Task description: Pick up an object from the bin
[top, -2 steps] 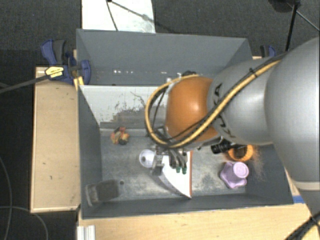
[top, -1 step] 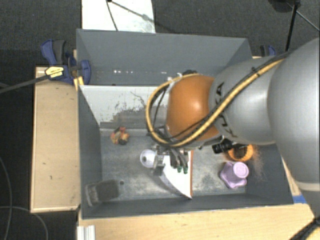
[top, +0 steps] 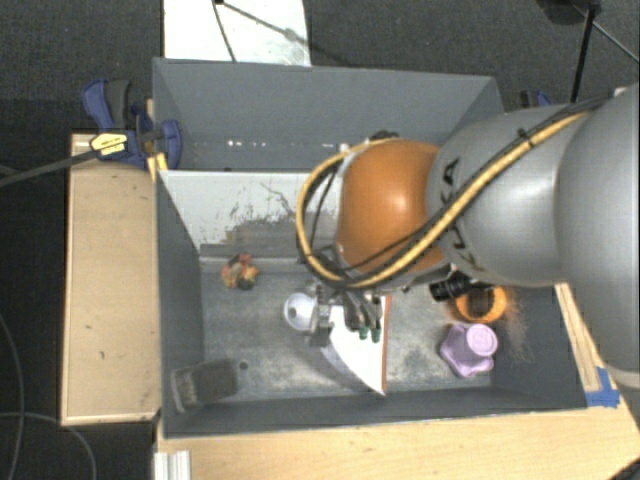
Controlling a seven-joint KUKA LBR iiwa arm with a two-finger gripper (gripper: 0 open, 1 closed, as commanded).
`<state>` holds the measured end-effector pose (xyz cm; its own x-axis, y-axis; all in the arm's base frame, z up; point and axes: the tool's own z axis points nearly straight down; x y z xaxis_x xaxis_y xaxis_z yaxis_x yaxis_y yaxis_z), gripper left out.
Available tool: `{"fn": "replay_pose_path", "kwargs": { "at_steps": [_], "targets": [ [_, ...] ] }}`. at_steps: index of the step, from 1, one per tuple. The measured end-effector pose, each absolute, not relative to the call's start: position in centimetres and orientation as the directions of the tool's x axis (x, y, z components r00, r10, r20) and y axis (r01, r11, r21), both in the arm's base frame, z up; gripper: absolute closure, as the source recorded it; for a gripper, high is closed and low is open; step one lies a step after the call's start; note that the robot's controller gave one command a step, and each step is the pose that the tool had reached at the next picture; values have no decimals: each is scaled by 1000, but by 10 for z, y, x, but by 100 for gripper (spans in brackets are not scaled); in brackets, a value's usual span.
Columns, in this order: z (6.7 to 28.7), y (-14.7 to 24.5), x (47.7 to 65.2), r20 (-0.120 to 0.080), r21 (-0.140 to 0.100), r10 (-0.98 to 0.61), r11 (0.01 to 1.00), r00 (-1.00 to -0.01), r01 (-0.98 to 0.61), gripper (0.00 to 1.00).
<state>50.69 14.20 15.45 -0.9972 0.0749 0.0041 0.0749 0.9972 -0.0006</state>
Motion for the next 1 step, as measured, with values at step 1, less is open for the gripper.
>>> {"fn": "replay_pose_path", "kwargs": {
  "at_steps": [1],
  "targets": [
    [170, 142, 508, -1, 1, 74, 997, -997, 74, 100]
  ]
}}
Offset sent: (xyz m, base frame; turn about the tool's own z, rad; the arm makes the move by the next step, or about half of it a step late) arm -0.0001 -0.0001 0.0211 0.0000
